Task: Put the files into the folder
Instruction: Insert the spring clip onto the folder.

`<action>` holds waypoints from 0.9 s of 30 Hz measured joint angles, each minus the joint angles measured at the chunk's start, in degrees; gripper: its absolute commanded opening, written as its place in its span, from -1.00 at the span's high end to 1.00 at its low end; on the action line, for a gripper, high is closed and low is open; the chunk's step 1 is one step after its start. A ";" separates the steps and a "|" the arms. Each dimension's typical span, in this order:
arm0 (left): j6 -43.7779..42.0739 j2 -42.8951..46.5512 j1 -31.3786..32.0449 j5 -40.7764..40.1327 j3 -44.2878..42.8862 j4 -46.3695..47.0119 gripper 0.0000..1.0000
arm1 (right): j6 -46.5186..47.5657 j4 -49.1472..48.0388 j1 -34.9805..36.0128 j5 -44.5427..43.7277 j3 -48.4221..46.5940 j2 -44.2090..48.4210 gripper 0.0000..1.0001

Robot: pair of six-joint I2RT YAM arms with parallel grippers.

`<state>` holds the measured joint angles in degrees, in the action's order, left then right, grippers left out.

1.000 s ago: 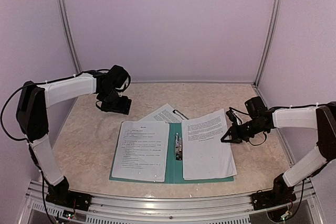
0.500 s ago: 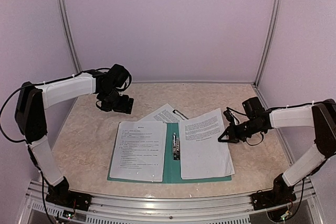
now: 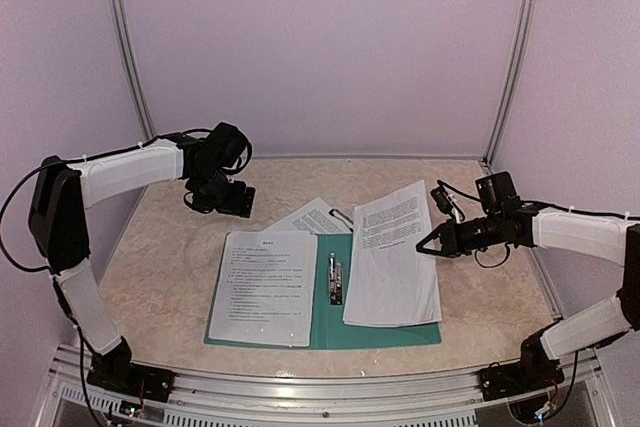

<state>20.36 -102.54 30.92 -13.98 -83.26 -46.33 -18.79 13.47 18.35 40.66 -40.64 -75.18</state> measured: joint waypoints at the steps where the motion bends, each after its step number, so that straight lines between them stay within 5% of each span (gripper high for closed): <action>1: 0.00 0.00 0.04 -0.04 0.00 0.00 -0.83 | 0.11 -0.15 0.00 0.70 0.00 0.00 1.00; 27: -0.02 -0.09 0.81 -0.50 -0.02 -0.02 -0.84 | -0.07 -3.56 1.18 10.54 3.93 3.10 1.00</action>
<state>20.34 -102.63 31.73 -14.48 -83.29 -46.35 -18.85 9.91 19.53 51.20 -36.71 -72.07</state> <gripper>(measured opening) 0.916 0.003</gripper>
